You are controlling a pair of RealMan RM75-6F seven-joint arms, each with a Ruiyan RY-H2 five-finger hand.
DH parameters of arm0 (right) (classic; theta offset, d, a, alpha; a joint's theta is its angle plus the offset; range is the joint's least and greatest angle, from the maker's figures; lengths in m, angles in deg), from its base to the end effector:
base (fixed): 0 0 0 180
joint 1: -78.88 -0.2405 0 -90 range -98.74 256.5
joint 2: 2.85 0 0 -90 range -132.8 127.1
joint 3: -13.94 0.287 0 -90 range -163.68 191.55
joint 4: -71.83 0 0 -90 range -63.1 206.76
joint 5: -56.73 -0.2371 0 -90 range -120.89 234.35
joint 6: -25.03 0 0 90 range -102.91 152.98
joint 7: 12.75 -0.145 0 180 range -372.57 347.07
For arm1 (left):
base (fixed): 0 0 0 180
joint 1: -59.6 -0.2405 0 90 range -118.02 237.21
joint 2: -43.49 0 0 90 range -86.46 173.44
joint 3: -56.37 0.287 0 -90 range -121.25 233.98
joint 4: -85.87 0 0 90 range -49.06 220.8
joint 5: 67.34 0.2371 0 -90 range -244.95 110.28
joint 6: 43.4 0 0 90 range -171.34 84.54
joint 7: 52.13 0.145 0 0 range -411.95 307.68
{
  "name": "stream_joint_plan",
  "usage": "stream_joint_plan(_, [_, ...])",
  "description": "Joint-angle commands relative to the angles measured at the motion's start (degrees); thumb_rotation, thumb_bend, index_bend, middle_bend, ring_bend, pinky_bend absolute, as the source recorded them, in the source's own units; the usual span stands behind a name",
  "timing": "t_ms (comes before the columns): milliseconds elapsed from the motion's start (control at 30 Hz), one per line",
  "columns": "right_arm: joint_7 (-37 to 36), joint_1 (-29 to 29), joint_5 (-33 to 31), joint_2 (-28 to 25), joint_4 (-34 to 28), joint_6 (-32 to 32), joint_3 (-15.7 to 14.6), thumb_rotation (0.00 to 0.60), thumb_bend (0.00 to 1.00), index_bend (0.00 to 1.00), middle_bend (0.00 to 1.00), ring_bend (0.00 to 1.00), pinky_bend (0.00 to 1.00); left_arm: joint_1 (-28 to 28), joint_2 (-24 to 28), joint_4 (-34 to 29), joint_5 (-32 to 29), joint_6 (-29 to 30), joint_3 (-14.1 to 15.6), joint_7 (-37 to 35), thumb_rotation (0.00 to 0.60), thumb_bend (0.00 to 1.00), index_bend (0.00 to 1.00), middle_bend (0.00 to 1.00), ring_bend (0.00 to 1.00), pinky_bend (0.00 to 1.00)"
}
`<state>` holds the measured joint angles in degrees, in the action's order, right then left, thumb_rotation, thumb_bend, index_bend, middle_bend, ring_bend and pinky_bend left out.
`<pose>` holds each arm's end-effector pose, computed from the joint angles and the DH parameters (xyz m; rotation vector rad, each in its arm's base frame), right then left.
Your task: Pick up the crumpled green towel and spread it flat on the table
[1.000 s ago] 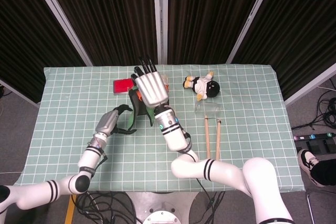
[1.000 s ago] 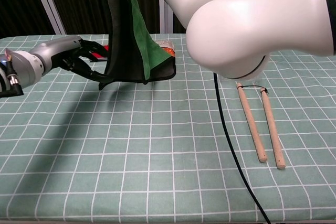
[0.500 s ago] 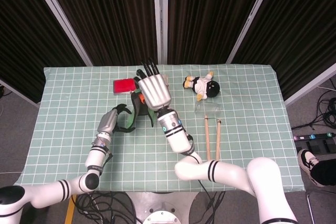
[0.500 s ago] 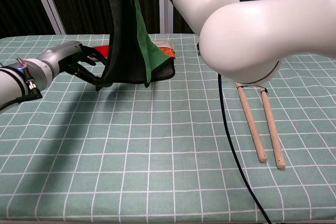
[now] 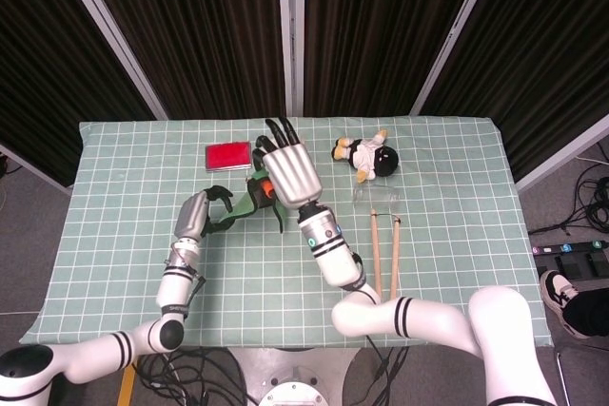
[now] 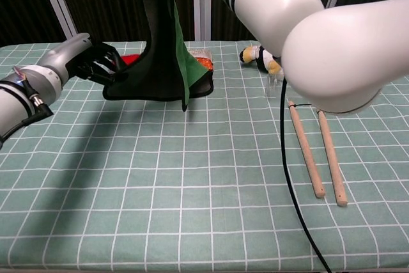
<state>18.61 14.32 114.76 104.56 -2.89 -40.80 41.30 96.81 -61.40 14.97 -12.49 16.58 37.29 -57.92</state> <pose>0.0476 -0.4182 -0.0665 1.6746 -0.7203 1.3559 -0.1945 0.3799 -0.0900 -1.2192 -1.5721 -1.2438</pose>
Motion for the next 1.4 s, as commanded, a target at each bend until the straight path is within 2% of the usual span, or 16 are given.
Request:
stream_joint_plan(33, [-1.48, 2.56, 0.37, -2.72, -3.66, -0.22, -1.51, 0.600, 0.32, 0.79, 0.32, 0.07, 0.00, -0.86, 2.16, -1.64, 2.99, -0.12, 1.57, -0.53, 0.600, 0.50, 0.78, 0.48, 0.34, 0.31])
stream_joint_plan(300, [-8.71, 8.00, 3.03, -10.03, -12.11, 0.12, -3.31, 0.600, 0.31, 0.79, 0.32, 0.07, 0.00, -2.97, 9.56, -9.46, 8.07, 0.62, 3.04, -1.24, 0.600, 0.50, 0.78, 0.48, 0.34, 0.31])
stream_joint_plan(567, [-18.22, 10.31, 2.37, -16.09, -15.19, 5.16, -2.18, 0.600, 0.31, 0.79, 0.32, 0.06, 0.00, -3.07, 15.87, -14.71, 9.45, 1.72, 0.74, -0.34, 0.600, 0.50, 0.78, 0.48, 0.34, 0.31])
stream_joint_plan(700, [-22.04, 9.66, 1.53, -17.07, -12.98, 8.55, -1.39, 0.600, 0.31, 0.79, 0.31, 0.06, 0.00, -1.86, 16.99, -13.42, 8.19, 1.46, -1.10, 1.29, 0.600, 0.49, 0.78, 0.48, 0.34, 0.31])
stream_joint_plan(900, [-27.91, 7.76, 2.47, -16.89, -7.06, 11.95, 0.01, 0.600, 0.31, 0.79, 0.31, 0.05, 0.00, 1.01, 15.71, -6.58, 5.34, 1.74, -4.53, 3.53, 0.600, 0.49, 0.78, 0.48, 0.34, 0.31])
stream_joint_plan(1167, [-39.45, 5.75, 7.78, -15.68, 2.23, 14.09, 0.71, 0.600, 0.31, 0.80, 0.32, 0.04, 0.00, 4.82, 12.68, 2.16, 5.06, 4.40, -8.31, 3.17, 0.600, 0.49, 0.78, 0.48, 0.34, 0.31])
stream_joint_plan(1267, [-43.56, 5.72, 9.69, -15.50, 4.68, 15.45, -0.58, 0.600, 0.32, 0.80, 0.32, 0.03, 0.00, 5.11, 12.20, 3.74, 6.16, 4.57, -7.38, 2.97, 0.600, 0.49, 0.78, 0.48, 0.34, 0.31])
stream_joint_plan(1400, [-48.49, 6.24, 13.14, -15.15, 6.94, 17.24, -3.90, 0.600, 0.32, 0.80, 0.32, 0.02, 0.00, 3.51, 13.12, 1.33, 7.48, 3.43, -4.07, 2.86, 0.600, 0.48, 0.78, 0.48, 0.34, 0.31])
